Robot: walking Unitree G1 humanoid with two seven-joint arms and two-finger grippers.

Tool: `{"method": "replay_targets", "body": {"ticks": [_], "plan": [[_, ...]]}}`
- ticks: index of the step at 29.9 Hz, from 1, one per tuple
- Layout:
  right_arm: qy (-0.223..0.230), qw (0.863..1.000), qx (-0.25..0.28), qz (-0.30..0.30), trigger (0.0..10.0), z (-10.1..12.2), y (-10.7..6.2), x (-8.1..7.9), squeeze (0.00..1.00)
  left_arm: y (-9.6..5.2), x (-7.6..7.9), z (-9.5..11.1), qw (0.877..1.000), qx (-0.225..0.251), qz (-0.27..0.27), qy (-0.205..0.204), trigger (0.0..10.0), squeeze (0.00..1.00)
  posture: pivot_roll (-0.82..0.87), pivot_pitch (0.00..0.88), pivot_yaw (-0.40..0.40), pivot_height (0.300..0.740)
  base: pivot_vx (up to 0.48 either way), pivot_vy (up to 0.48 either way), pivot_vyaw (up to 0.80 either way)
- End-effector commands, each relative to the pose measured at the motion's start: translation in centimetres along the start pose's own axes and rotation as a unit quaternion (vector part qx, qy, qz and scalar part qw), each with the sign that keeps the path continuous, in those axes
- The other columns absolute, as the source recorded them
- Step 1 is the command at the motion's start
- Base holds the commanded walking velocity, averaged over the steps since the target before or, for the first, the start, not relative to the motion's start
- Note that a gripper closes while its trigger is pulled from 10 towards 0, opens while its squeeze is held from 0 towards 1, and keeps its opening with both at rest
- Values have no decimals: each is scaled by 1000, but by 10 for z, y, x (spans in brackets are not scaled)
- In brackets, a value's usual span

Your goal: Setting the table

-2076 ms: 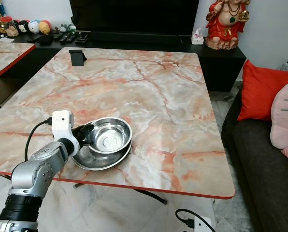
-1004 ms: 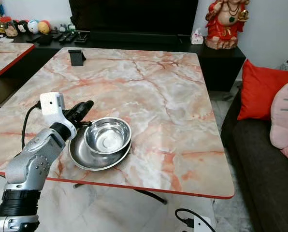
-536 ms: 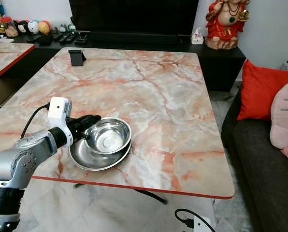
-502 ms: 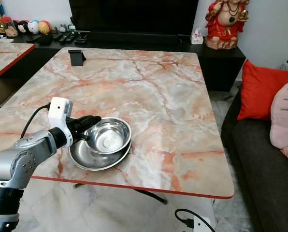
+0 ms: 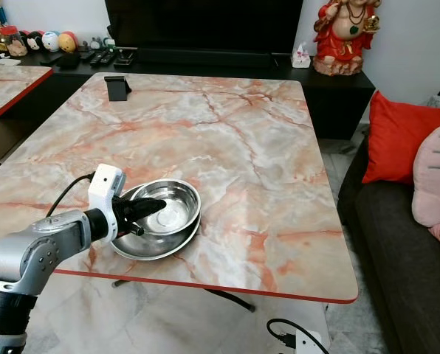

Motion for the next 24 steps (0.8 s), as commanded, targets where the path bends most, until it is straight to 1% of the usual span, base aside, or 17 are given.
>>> {"method": "replay_targets", "body": {"ticks": [1,5,7,11,14,24], "plan": [[0,1000,-6,-3,10000,-2,0,2,0,2,-1,1,1000,-10,15,17,10000,0,9,0,-16,740,0,0,0],[0,1000,-6,-3,10000,-3,0,2,0,5,-5,-4,999,-20,34,10,10000,0,9,0,-15,740,0,0,0],[0,1000,-6,-3,10000,-3,0,2,0,6,-6,-4,999,-19,37,8,10000,0,9,0,-15,740,0,0,0],[0,1000,-7,-3,10000,-3,0,1,0,11,-12,-3,998,-12,68,-4,10000,0,8,0,-14,740,0,0,0],[0,1000,-7,-2,10000,-3,0,1,0,13,-13,-5,997,-13,75,-9,10000,0,7,0,-14,740,0,0,0],[0,1000,-7,-3,10000,-3,0,1,0,16,-20,-7,994,-18,105,-9,10000,0,6,0,-14,740,0,0,0]]}}
Point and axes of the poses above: a point about 5 cm out from each wrist's last joint towards the gripper, its own y axis pointing out of the wrist towards the gripper, its own z axis along the axis of the wrist's last joint, x = y × z, the point moved 4 cm from there along y, pointing out of the wrist towards the gripper, and after that the axes turned 14 degrees about y, right-handed, at the moved point
